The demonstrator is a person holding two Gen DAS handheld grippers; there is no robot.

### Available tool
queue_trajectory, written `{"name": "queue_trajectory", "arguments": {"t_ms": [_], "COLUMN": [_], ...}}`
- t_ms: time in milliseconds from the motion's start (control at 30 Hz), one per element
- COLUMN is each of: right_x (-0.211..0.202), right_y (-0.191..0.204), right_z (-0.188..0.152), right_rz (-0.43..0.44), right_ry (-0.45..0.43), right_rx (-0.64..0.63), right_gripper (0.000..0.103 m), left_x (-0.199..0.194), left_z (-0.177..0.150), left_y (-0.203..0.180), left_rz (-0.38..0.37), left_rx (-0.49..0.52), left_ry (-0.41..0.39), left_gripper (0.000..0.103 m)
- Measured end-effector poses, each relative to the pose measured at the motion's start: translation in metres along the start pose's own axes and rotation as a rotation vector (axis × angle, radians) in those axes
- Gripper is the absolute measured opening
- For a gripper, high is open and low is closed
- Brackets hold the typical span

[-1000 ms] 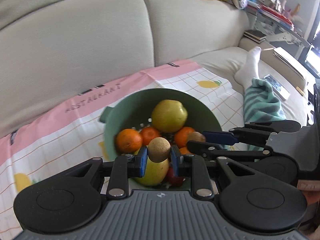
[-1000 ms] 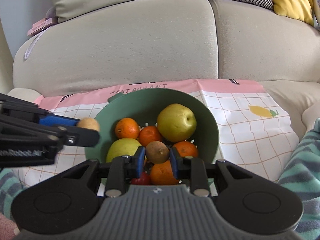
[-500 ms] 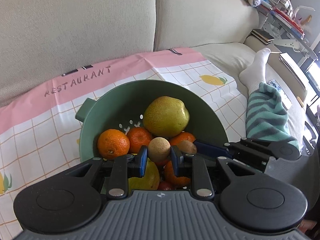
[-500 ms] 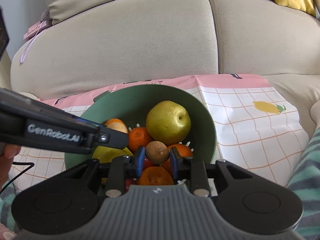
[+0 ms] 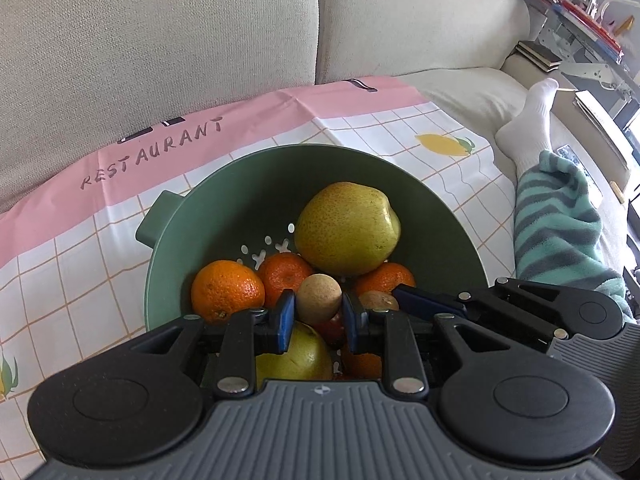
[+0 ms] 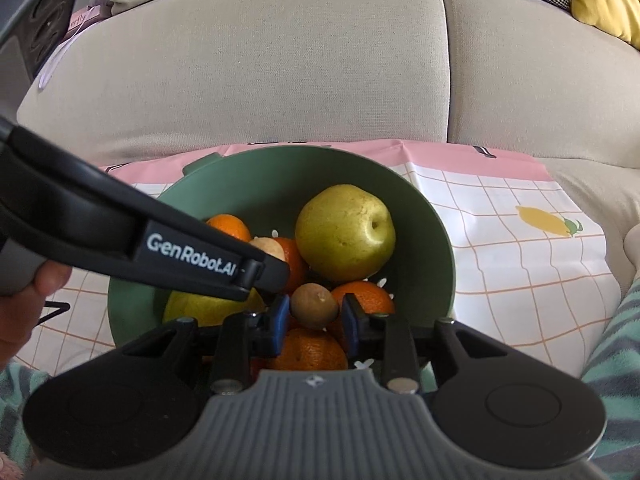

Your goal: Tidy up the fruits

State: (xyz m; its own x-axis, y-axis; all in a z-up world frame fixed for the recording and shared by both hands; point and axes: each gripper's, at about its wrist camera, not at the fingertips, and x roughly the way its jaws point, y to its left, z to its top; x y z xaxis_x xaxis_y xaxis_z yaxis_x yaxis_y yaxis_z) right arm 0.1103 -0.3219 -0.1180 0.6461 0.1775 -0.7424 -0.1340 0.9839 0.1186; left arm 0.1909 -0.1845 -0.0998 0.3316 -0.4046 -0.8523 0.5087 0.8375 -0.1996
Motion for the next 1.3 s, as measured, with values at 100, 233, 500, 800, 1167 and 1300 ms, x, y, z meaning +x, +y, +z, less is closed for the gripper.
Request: {"name": "queue_trajectory", "arguments": {"t_ms": [100, 233, 500, 800, 1167, 1300], "right_x": [-0.001, -0.001, -0.015, -0.069, -0.151, -0.165], "right_y": [0.000, -0.002, -0.008, -0.003, 0.067, 0.088], "right_z": [0.000, 0.002, 0.004, 0.020, 0.024, 0.010], "right_rz": [0.001, -0.004, -0.007, -0.002, -0.008, -0.026], "right_ry": [0.000, 0.001, -0.039, -0.134, -0.240, -0.224], "right_rx": [0.008, 0.018, 0.095, 0.234, 0.123, 0.101], "right_gripper": [0.027, 0.032, 0.053, 0.068, 0.088, 0.090], "left_x": [-0.002, -0.010, -0.053, -0.141, -0.213, -0.224], "left_z": [0.000, -0.001, -0.005, -0.023, -0.075, -0.095], "left_y": [-0.001, -0.002, 0.002, 0.000, -0.004, 0.000], "left_rz": [0.014, 0.019, 0.014, 0.199, 0.491, 0.504], "left_rx": [0.009, 0.007, 0.003, 0.086, 0.134, 0.092], "left_ry": [-0.003, -0.015, -0.111, -0.317, -0.429, -0.416], "left_gripper": [0.033, 0.051, 0.055, 0.063, 0.077, 0.083]}}
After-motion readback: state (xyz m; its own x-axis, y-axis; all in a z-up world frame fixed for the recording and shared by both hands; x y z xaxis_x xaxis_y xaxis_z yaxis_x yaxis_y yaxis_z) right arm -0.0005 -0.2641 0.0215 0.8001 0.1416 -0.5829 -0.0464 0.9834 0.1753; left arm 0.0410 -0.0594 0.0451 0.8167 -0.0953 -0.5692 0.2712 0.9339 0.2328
